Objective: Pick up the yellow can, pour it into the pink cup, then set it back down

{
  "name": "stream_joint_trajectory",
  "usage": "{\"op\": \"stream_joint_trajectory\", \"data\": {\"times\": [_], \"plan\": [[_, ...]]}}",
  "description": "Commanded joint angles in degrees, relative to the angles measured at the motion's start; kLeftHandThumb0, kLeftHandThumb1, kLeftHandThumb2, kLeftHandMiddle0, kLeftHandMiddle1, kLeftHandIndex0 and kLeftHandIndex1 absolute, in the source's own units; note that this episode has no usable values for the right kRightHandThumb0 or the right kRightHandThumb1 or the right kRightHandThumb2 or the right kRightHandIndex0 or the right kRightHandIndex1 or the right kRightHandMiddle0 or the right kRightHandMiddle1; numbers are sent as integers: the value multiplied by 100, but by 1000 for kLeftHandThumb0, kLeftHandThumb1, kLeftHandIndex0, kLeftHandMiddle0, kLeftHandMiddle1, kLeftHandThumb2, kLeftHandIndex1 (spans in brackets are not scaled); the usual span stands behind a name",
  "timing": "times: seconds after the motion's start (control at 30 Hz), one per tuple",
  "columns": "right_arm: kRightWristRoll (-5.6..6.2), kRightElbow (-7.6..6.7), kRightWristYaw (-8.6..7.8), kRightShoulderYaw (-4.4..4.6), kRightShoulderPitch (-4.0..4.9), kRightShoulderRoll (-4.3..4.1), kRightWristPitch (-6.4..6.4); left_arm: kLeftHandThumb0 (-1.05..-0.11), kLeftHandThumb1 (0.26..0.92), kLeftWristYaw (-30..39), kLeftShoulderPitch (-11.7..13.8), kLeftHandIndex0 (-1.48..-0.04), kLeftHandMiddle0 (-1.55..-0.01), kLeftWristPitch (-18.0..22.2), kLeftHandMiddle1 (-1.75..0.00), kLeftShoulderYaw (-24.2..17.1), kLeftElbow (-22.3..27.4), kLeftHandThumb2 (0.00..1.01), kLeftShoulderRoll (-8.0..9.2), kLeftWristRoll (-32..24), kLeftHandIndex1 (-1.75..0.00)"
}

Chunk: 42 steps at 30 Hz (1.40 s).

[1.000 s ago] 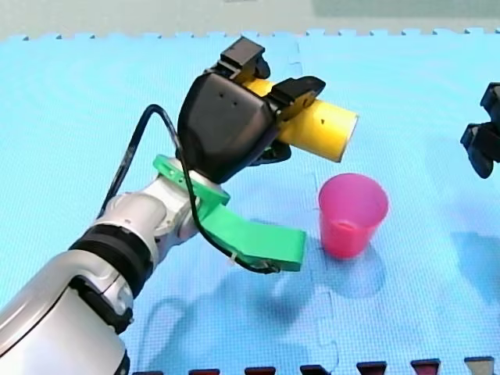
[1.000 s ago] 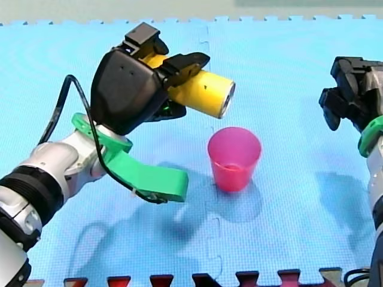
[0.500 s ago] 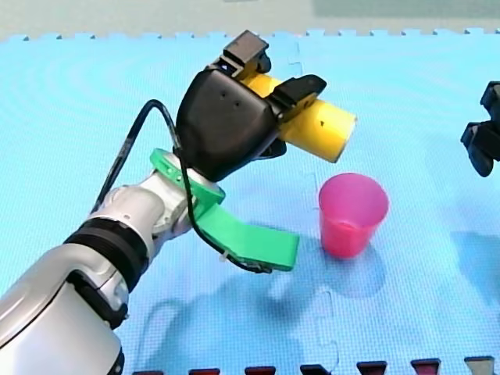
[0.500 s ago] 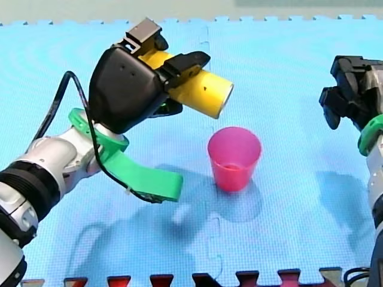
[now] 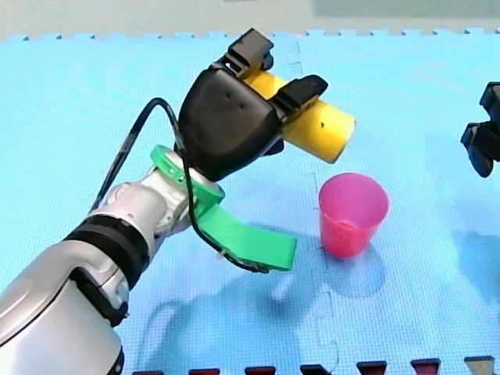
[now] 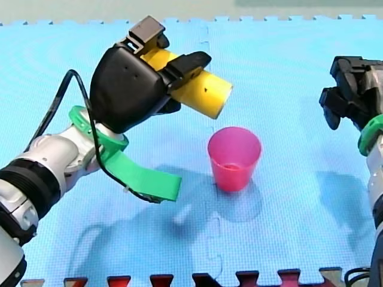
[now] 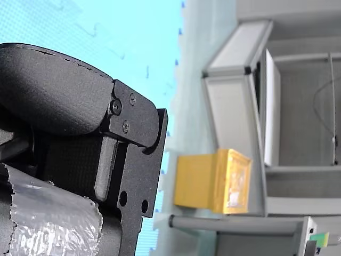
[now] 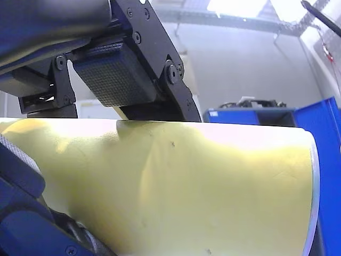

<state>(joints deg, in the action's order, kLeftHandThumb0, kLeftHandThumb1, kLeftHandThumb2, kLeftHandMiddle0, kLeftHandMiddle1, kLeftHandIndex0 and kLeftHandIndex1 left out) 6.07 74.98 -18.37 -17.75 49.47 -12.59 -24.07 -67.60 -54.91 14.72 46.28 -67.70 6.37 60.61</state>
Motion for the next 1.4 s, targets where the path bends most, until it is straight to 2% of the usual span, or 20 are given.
{"op": "stream_joint_trajectory", "data": {"times": [0.0,0.63,0.8,1.0,1.1,1.27,1.37], "plan": [[12,-1,-3,-13,4,-23,-20,-350,846,-18,-80,-1330,-794,-28,-1717,25,20,2,30,16,-43],[57,4,-55,-68,-3,-35,3,-362,847,172,-89,-1287,-778,113,-1720,78,44,0,76,-37,-61],[64,-1,-72,-80,-16,-40,-12,-362,847,112,47,-1297,-781,98,-1721,-129,92,0,5,-259,-72],[61,-11,-94,-86,-41,-56,-37,-362,849,-25,257,-1293,-787,372,-1737,-440,72,1,6,-623,-95],[59,-14,-97,-87,-52,-67,-42,-380,851,-251,412,-1252,-793,631,-1738,-642,-2,1,-4,-849,-81],[50,-12,-105,-83,-61,-90,-40,-466,858,-310,561,-1201,-880,1033,-1519,-1101,-116,1,-156,-1387,-23],[53,-12,-122,-86,-63,-109,-36,-467,850,-300,625,-1203,-938,1244,-1336,-1277,-149,0,-188,-1587,-9]]}}
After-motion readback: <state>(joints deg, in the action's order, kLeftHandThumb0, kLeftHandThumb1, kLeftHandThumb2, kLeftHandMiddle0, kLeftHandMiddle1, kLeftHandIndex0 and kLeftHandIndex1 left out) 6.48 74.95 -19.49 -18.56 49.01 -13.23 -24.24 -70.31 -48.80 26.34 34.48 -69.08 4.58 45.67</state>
